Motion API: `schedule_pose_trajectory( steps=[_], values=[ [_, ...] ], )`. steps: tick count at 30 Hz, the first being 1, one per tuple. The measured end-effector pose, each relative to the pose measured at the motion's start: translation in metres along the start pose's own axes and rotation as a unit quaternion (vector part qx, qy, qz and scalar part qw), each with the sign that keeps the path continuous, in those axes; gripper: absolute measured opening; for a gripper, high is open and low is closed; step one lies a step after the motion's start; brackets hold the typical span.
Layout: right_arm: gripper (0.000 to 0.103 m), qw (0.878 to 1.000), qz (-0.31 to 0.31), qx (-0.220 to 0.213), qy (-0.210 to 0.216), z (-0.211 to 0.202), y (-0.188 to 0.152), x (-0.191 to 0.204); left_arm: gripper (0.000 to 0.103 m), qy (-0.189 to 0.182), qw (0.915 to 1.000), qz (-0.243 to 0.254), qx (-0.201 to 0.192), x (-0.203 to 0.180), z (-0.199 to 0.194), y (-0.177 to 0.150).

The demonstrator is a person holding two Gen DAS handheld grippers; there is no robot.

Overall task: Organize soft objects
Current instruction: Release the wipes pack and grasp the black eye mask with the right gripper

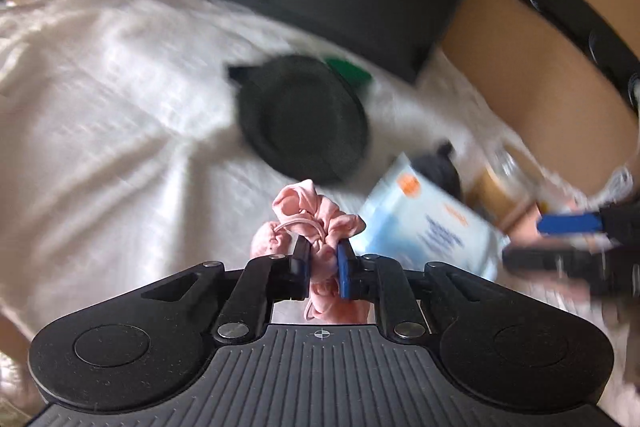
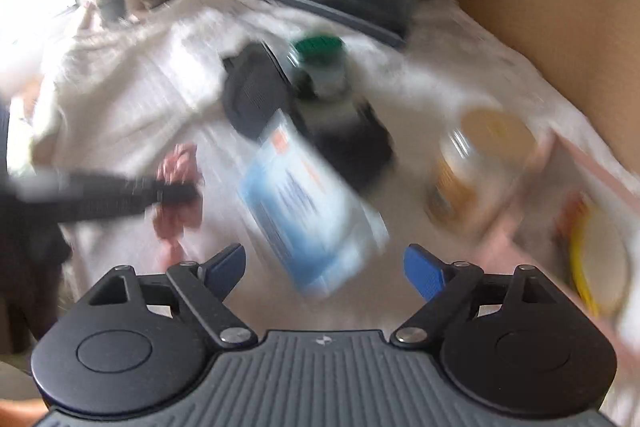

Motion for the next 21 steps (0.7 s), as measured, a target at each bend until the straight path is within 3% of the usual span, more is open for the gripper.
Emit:
schedule_pose_trajectory(
  steps=[3, 7, 11, 13, 15, 16, 18, 21],
  values=[
    [0.087, 0.999, -0.028, -0.013, 0.016, 0.024, 0.053, 0.017, 0.016, 0.016, 0.9995, -0.017, -0.020, 0.023, -0.014, 0.013],
    [0.087, 0.994, -0.104, -0.013, -0.012, 0.076, 0.101, 0.047, 0.016, 0.032, 0.9984, -0.034, -0.032, 0.044, -0.029, 0.020],
    [0.086, 0.990, -0.126, -0.032, -0.055, 0.131, 0.126, 0.065, 0.016, 0.048, 0.9971, -0.050, -0.032, 0.061, -0.037, 0.017],
    [0.076, 0.990, -0.123, -0.017, -0.061, 0.156, 0.124, 0.071, 0.016, 0.057, 0.9960, -0.063, -0.029, 0.071, -0.041, 0.013],
    [0.047, 0.990, -0.128, -0.005, -0.058, 0.162, 0.109, 0.080, 0.016, 0.061, 0.9949, -0.074, -0.031, 0.081, -0.049, 0.008],
    [0.041, 0.991, -0.127, -0.003, -0.046, 0.156, 0.099, 0.086, 0.016, 0.063, 0.9942, -0.081, -0.033, 0.086, -0.053, 0.006],
    [0.042, 0.987, -0.152, -0.042, -0.023, 0.128, 0.078, 0.098, 0.016, 0.063, 0.9931, -0.092, -0.035, 0.094, -0.059, 0.002],
    [0.041, 0.983, -0.181, -0.032, 0.020, 0.110, 0.048, 0.113, 0.016, 0.065, 0.9920, -0.103, -0.035, 0.103, -0.056, -0.001]
  ],
)
Point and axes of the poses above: each gripper's, at about its wrist camera, not at the fingertips, and z roughly the way its jaws point, x to its left, y to its top, the point moved 5 cm from there along z, roughly the way its jaws point, and after that the axes turned 2 degrees about -x, right-handed, at the moved point
